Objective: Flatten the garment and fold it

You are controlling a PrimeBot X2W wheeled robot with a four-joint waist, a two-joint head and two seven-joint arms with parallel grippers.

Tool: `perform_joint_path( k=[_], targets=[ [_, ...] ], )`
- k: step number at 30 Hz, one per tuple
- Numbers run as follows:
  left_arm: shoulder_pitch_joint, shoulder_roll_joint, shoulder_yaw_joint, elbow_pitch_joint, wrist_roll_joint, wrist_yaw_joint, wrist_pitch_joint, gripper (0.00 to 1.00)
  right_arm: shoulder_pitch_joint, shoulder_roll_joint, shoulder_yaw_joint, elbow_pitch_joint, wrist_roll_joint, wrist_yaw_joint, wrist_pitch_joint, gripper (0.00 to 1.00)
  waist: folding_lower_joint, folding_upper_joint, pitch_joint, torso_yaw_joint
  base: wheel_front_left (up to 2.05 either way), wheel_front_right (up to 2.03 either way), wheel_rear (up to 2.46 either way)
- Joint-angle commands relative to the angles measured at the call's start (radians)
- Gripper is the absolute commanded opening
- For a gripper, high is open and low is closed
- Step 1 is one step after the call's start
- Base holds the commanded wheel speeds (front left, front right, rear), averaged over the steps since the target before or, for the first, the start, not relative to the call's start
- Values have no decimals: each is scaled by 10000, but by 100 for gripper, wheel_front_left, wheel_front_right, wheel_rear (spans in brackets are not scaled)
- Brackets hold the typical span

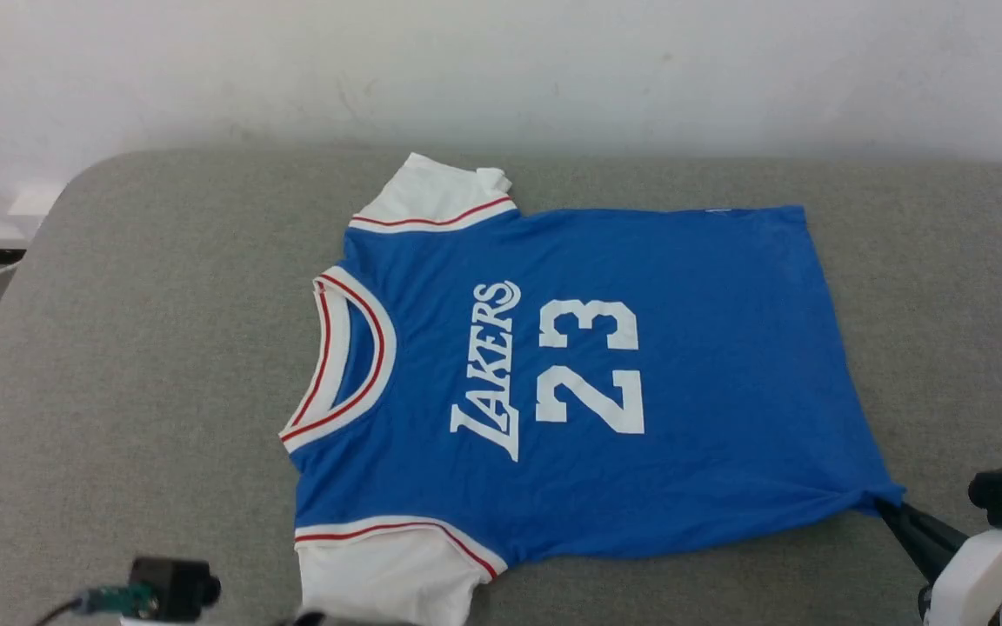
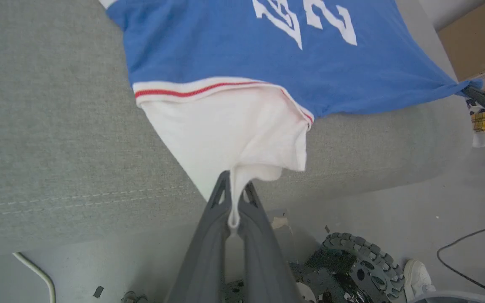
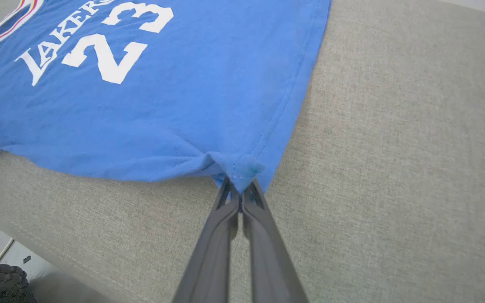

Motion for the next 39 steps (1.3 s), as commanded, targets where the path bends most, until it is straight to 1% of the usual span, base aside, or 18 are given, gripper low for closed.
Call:
perform_joint_path(
  k=[1,6,11,15,18,23,29,33,34,35,36,37,39],
  targets=[
    [-416,-119,268,51,146,-204,-380,0,60,65,-107,-326,-172,-21,97,0,0,-1,232,-70,0,0,0],
    [-1451,-694,925,28,375,-503,-1524,0,-204,203,-570,-1031,-361,-21,321,0,0,-1,823,-110,0,0,0],
    [-2671,-922,1465,219,823,-624,-2255,0,-989,459,-956,-1293,-463,-21,690,0,0,-1,1672,-207,0,0,0],
    [-3685,-1144,1520,800,972,-766,-2254,0,-1865,660,-1121,-934,-748,-21,919,0,0,-1,2282,-261,0,0,0],
    [-4512,-1234,1469,1393,1236,-773,-2125,0,-2567,841,-1138,-592,-927,-21,1060,0,0,-1,2686,-335,0,0,0],
    [-5536,-1370,1325,2251,1603,-881,-2007,0,-3341,1029,-1101,-90,-1171,-21,1170,0,0,-1,3074,-395,0,0,0],
    [-6559,-1578,919,3533,2080,-1234,-1899,0,-4057,1227,-855,616,-1536,-21,1352,0,0,-1,3387,-499,0,0,0],
    [-6974,-1944,591,4420,2247,-1475,-1913,0,-4289,1340,-729,1000,-1610,-21,1287,0,0,-1,3446,-512,0,0,0],
    [-7046,-2026,508,4659,2292,-1519,-1913,0,-4343,1373,-708,1087,-1629,-21,1234,6,0,-1,3441,-518,0,0,0],
    [-7106,-2115,447,4917,2322,-1536,-1922,0,-4400,1415,-705,1182,-1639,-21,1143,89,0,-1,3430,-522,0,0,0],
    [-7162,-2197,402,5168,2375,-1521,-1972,57,-4444,1458,-683,1271,-1619,-21,1061,100,0,-1,3409,-522,0,0,0],
    [-7217,-2268,362,5409,2447,-1502,-2053,100,-4482,1519,-673,1355,-1586,-21,985,100,0,-1,3377,-525,0,0,0],
    [-7261,-2425,341,5895,2549,-1338,-2216,100,-4523,1652,-705,1525,-1537,-21,844,100,0,-1,3250,-531,0,0,0]
  ],
)
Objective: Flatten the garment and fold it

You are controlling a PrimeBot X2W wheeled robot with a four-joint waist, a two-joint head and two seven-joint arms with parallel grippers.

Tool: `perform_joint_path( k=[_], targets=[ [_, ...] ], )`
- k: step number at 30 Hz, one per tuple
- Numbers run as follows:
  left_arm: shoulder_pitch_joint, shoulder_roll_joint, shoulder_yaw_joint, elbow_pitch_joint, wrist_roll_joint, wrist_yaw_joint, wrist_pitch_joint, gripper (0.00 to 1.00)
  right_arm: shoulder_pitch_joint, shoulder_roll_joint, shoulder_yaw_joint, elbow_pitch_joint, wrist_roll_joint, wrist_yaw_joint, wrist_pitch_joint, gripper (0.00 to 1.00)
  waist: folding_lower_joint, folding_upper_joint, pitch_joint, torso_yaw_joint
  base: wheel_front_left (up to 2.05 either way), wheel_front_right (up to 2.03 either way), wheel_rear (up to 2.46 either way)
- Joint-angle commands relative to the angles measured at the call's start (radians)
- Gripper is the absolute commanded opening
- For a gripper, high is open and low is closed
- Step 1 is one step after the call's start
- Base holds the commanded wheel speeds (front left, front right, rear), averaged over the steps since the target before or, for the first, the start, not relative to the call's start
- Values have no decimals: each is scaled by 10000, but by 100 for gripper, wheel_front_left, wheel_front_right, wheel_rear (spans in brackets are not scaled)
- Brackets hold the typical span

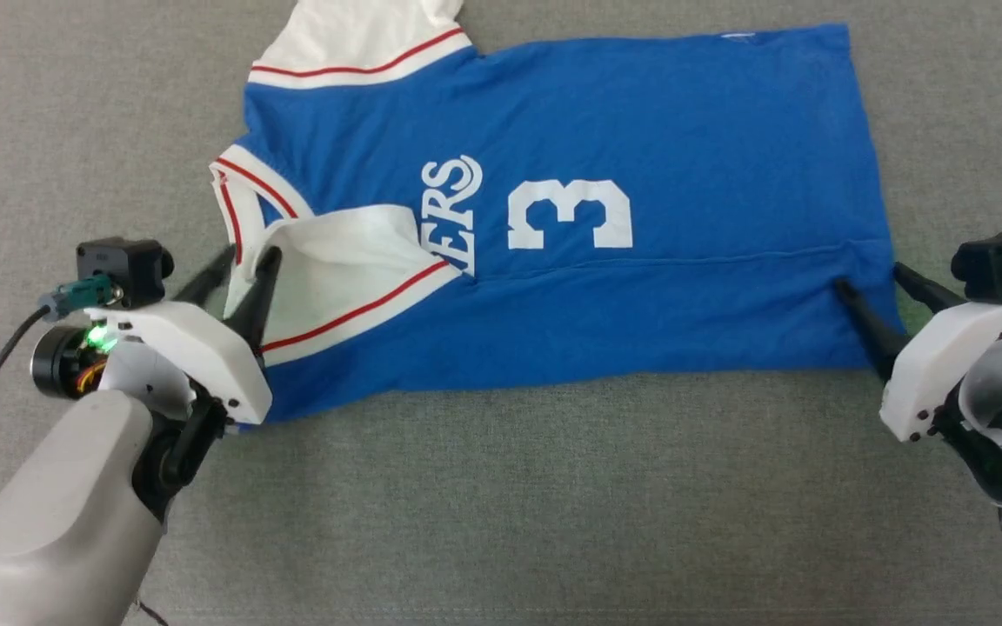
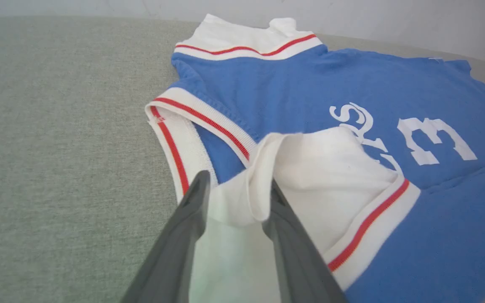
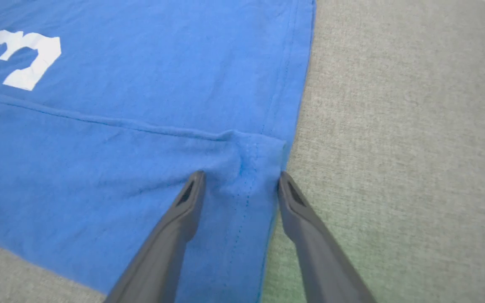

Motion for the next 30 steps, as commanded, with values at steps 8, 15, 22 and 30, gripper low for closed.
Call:
perform_joint_path(
  k=[8,15,22,30],
  targets=[
    [515,-786,468,366,-433,687,-974,100,230,194,-1,70,-154,-21,-591,100,-1,0,-1046,59,0,0,0],
    [1734,-1041,658,-363,-528,1572,-1565,100,1235,842,-977,-627,-726,-21,-662,100,-1,0,-1839,69,0,0,0],
    [2982,-751,254,-1254,-482,2528,-653,100,2525,2636,-2501,-2091,-1763,-21,-133,100,-1,0,-2084,-108,0,0,0],
    [3337,-192,114,-1561,-135,3622,130,100,3645,3625,-3154,-4099,-2728,-21,1096,100,-1,0,-1542,-405,0,0,0]
  ],
)
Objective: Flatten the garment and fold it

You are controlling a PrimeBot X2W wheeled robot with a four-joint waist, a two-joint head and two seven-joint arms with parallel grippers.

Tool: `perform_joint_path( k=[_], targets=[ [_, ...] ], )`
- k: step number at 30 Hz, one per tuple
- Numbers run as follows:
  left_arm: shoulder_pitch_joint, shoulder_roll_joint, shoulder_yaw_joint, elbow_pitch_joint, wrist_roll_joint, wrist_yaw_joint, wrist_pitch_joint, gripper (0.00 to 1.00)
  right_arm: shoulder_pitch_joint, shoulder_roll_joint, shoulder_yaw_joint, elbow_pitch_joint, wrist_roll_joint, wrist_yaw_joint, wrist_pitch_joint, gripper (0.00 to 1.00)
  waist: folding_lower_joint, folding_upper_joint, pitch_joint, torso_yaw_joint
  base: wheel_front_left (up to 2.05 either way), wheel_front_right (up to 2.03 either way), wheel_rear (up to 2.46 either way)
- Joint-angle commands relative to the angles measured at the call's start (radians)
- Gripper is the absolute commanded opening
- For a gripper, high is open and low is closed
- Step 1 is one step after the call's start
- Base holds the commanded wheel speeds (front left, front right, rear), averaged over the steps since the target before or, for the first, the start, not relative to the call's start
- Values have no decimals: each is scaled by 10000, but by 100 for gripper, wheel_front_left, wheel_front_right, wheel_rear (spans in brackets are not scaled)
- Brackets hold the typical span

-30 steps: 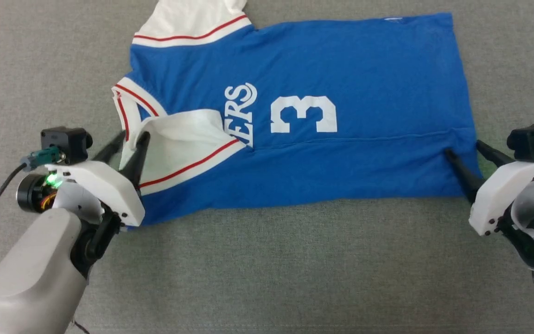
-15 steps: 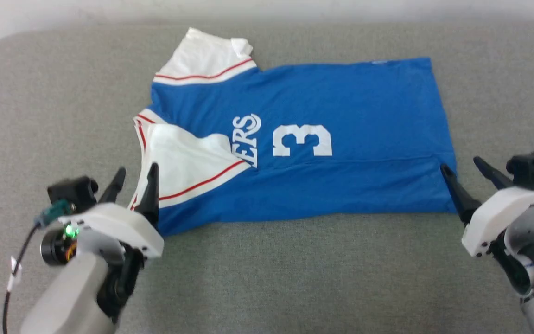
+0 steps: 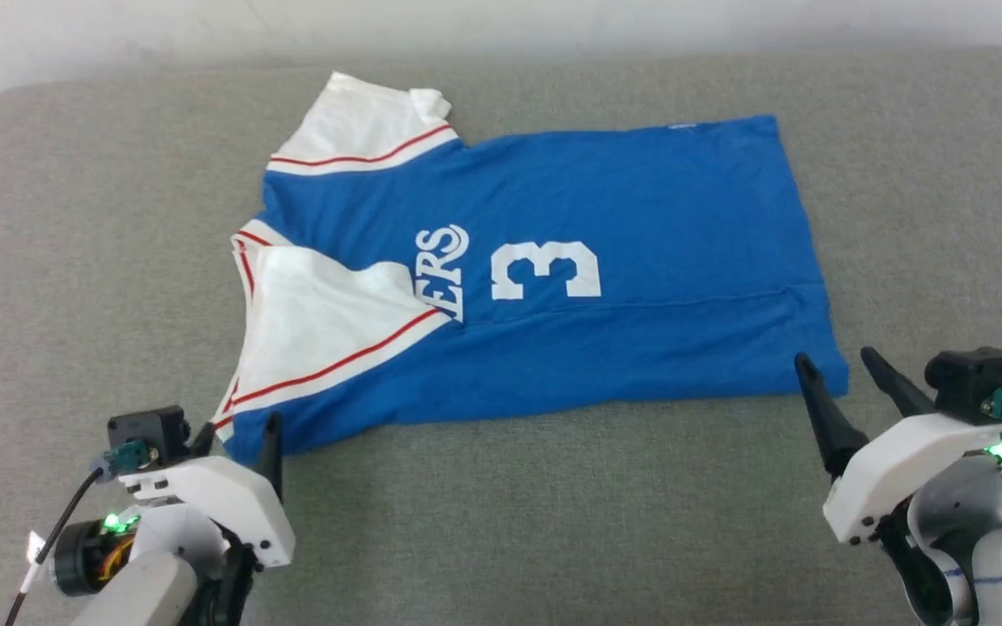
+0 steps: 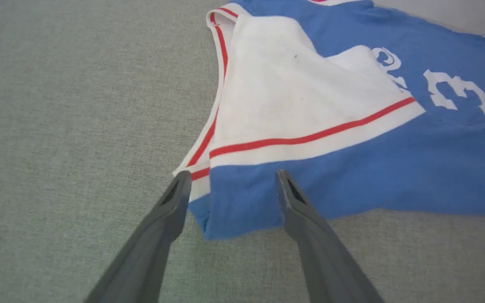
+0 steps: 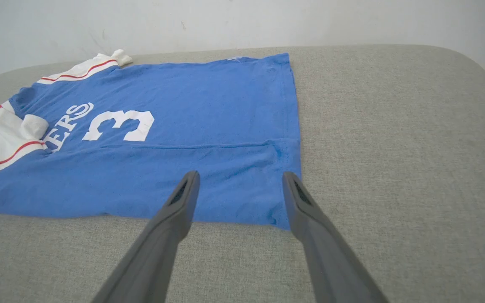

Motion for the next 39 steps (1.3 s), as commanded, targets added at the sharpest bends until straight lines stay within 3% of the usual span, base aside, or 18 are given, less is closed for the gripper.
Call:
perform_joint_path(
  k=[1,7,11,12,13,14,22,32,39],
  targets=[
    [40,125,7,82,215,258,55,100,178,66,5,-289,-128,-19,204,100,0,-1,317,-175,0,0,0],
    [-166,315,-189,534,349,693,793,100,319,201,-113,-1174,-386,-19,971,100,0,-1,932,-409,0,0,0],
    [-291,204,-378,675,150,416,1233,100,349,262,-180,-1362,-425,-19,1322,100,0,-1,1183,-467,0,0,0],
    [-308,144,-405,729,92,305,1245,47,357,271,-166,-1380,-427,-19,1430,100,0,-1,1206,-464,0,0,0],
    [-324,99,-436,788,56,198,1237,4,359,273,-143,-1393,-461,-19,1534,100,0,-1,1211,-459,0,0,0],
    [-336,39,-451,829,7,79,1203,0,364,262,-148,-1387,-520,-19,1633,100,0,-1,1184,-433,0,0,0],
    [-506,-265,-353,547,43,-565,127,0,-152,326,-1111,-858,-947,-19,2916,100,0,-1,639,98,0,0,0],
    [-570,123,-270,-944,416,-182,-36,0,-1519,397,-1741,697,-1891,-19,3654,100,0,-1,921,481,0,0,0],
    [-647,191,-329,-1608,563,26,54,0,-2009,401,-1622,1972,-2156,-19,3754,100,0,-1,1342,703,0,0,0]
  ],
)
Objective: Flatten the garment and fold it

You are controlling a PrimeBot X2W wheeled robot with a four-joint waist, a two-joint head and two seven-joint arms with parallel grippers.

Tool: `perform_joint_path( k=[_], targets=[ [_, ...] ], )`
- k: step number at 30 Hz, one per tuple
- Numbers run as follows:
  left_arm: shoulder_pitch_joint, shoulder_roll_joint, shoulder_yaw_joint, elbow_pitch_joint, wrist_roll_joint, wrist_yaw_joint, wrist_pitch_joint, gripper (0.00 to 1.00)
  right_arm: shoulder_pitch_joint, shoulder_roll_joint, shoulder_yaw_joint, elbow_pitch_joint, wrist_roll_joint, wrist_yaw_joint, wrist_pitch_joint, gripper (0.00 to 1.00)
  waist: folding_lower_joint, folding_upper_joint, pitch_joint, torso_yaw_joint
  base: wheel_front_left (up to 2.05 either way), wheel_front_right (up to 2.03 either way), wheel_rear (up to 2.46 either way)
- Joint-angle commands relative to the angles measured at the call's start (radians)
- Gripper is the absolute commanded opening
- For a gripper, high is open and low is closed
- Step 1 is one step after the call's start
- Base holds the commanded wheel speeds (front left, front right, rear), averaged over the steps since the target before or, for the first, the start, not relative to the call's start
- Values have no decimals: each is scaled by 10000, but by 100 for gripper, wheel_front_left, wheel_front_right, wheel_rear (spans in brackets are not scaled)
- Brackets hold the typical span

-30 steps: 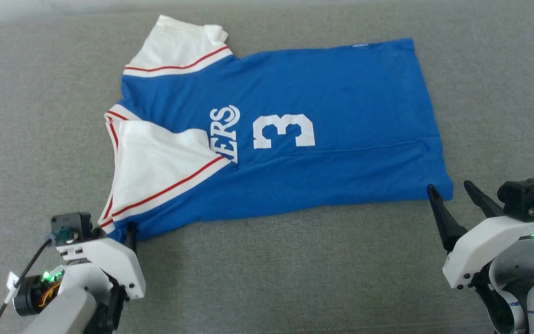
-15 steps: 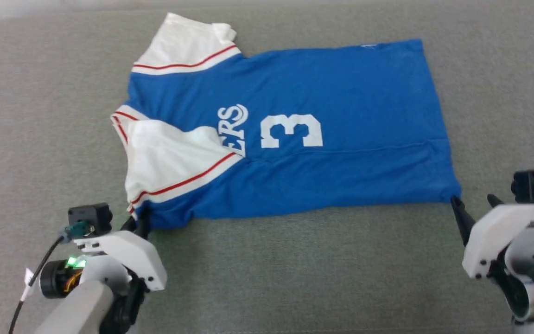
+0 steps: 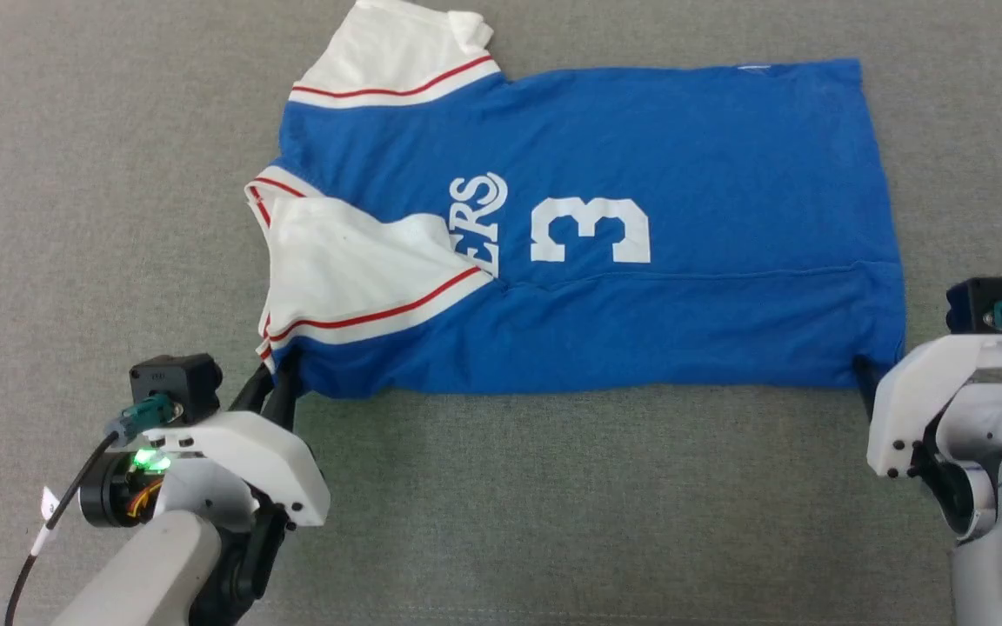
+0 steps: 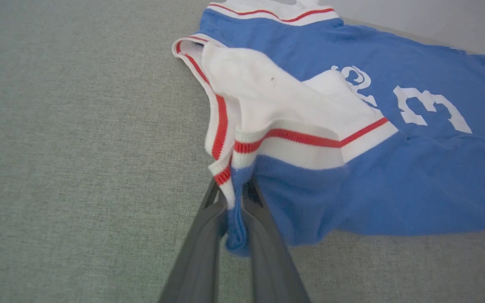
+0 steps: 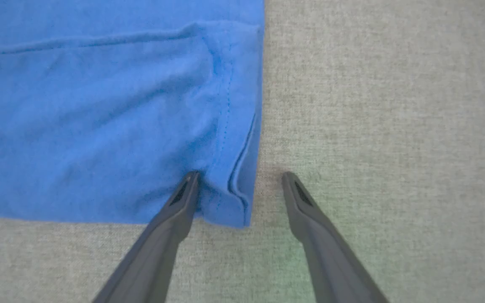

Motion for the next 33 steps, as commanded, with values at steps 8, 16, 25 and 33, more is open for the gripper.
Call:
perform_joint_path(
  k=[8,16,25,33],
  targets=[
    [-98,57,-195,101,147,55,178,0,18,52,548,915,26,-9,129,0,-1,0,101,88,0,0,0],
    [408,324,-236,311,-107,65,478,0,369,-125,264,475,503,-9,-158,0,-1,0,-952,-139,0,0,0],
    [1516,820,-215,-460,-516,431,992,0,1690,-881,78,-1078,1318,-9,540,0,-1,0,-1944,-303,0,0,0],
    [2290,909,-948,-267,-669,24,1513,0,3118,-995,-94,-1933,1537,-9,1367,0,-1,0,-1949,-356,0,0,0]
  ],
)
